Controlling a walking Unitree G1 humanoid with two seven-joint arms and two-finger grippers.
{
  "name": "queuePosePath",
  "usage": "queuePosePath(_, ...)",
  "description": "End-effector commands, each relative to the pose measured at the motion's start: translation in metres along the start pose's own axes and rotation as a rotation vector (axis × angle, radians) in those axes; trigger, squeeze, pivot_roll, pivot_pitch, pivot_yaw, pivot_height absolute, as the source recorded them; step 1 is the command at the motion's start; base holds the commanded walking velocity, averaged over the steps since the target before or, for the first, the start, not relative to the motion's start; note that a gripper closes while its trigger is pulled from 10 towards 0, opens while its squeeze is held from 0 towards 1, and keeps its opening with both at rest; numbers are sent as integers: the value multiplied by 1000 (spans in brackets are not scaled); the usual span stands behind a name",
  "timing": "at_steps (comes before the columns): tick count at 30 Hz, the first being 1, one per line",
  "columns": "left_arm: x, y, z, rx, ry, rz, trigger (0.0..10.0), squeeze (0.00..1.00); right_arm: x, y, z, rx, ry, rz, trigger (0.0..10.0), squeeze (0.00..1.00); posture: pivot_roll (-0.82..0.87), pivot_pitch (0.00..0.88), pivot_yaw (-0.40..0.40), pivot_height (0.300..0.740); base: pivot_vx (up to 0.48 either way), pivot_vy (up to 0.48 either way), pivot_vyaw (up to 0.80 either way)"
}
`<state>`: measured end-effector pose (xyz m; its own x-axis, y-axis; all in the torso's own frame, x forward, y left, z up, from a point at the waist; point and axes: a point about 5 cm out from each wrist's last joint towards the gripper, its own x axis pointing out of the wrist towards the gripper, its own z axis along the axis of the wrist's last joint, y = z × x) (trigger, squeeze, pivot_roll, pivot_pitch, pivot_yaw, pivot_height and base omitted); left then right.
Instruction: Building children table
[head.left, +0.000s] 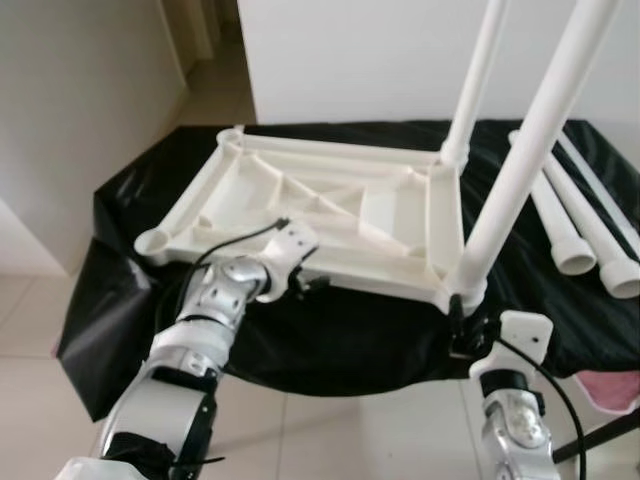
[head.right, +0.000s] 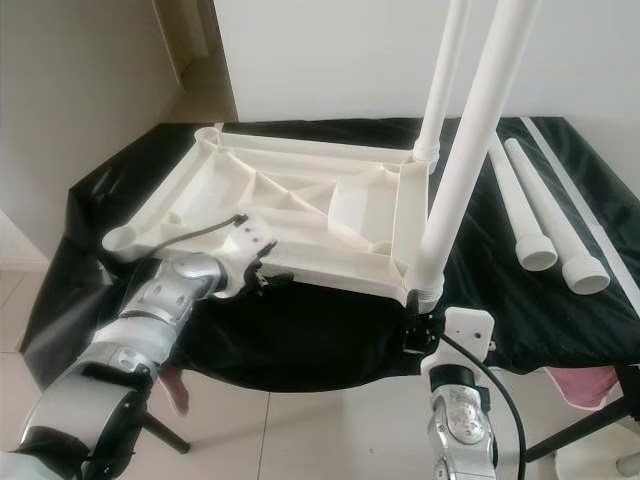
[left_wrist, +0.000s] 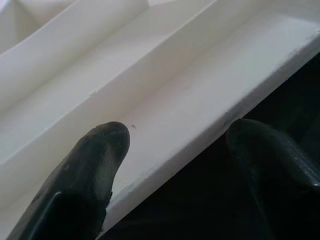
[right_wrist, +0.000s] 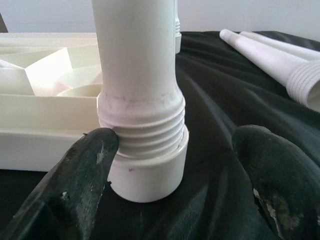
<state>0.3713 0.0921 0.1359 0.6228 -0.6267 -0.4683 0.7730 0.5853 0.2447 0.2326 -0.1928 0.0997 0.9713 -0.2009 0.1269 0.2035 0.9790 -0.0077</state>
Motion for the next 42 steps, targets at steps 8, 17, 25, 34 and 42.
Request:
queuePosePath(8, 5, 9, -5, -91, 93, 183, 10000, 0, 7, -1, 5, -6, -19, 15, 10000, 0, -107, 0, 33, 740, 0, 0, 0)
queuePosePath(17, 13, 3, -7, -139, 186, 159, 10000, 0, 8, 2, 4, 1, -20, 18, 10000, 0, -116, 0, 51, 740, 0, 0, 0)
queuePosePath(25, 16, -5, -9, -127, 205, 103, 1922, 0, 9, 4, 4, 8, -21, 14, 10000, 0, -119, 0, 55, 740, 0, 0, 0)
queuePosePath(34, 16, -7, -10, -142, 207, 87, 0, 0, 11, 4, 4, 25, -18, 10, 10000, 0, -111, 0, 54, 740, 0, 0, 0)
queuePosePath(42, 15, -16, -12, -173, 207, 22, 0, 0, 18, 3, 3, 47, -3, 2, 10000, 0, -100, 0, 54, 740, 0, 0, 0)
